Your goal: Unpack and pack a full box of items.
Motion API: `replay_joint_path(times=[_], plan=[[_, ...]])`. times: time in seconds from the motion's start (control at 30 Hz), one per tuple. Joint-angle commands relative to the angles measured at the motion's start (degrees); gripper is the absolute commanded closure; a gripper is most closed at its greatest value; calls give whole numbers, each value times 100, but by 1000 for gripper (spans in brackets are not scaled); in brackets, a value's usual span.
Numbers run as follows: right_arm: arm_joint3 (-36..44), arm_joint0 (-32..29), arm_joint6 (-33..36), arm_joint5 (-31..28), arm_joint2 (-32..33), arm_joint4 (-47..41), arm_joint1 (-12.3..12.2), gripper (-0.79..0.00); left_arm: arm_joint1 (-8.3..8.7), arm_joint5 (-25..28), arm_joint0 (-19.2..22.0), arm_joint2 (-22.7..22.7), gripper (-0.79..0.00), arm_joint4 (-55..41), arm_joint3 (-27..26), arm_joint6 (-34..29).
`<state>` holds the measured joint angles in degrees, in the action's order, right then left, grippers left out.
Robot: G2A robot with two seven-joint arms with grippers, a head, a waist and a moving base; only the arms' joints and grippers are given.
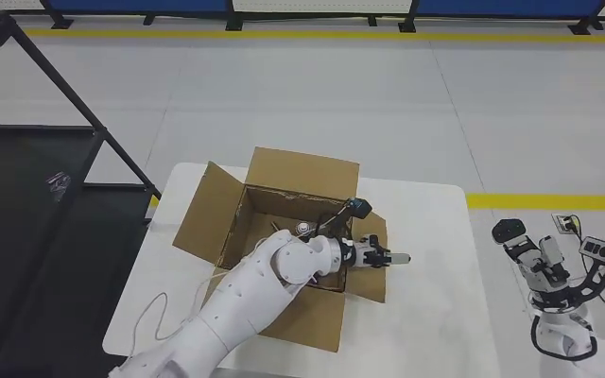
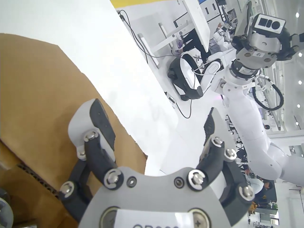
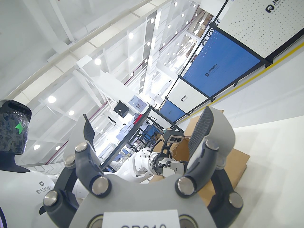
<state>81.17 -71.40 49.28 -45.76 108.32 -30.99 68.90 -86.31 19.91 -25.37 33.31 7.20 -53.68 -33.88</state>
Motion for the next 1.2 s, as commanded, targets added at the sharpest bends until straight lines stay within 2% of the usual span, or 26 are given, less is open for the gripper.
replay_joint_path(times=[0.0, 0.2, 0.4, 0.53, 0.67, 0.87, 1.0, 1.17], plan=[[0, 0, 0, 0, 0, 0, 0, -785, -16, 42, -3, 29, -785, -3, 13, -3], [215, -21, -193, 50, -86, 191, -1, -785, 76, 465, -132, 312, -785, 188, -285, 85], [621, 149, -280, -203, -296, 892, -23, -785, 411, 625, -610, 1122, -785, 471, -1230, 233], [964, 357, -331, -217, -534, 1522, -37, -785, 730, 625, -1202, 2003, -785, 621, -2213, 44], [1253, 621, -349, -142, -820, 2226, -52, -785, 1029, 541, -1984, 3032, -785, 740, -3311, -209], [1550, 1204, -251, 381, -1527, 3589, -59, -785, 1340, 522, -3140, 4533, -785, 639, -4637, -486], [1475, 1774, -154, 870, -2312, 4593, -22, -785, 1475, 581, -3839, 5418, -785, 384, -5196, -584], [1038, 2604, 50, 1365, -3558, 5587, 98, -785, 1593, 751, -4555, 6360, -785, -36, -5526, -659]])
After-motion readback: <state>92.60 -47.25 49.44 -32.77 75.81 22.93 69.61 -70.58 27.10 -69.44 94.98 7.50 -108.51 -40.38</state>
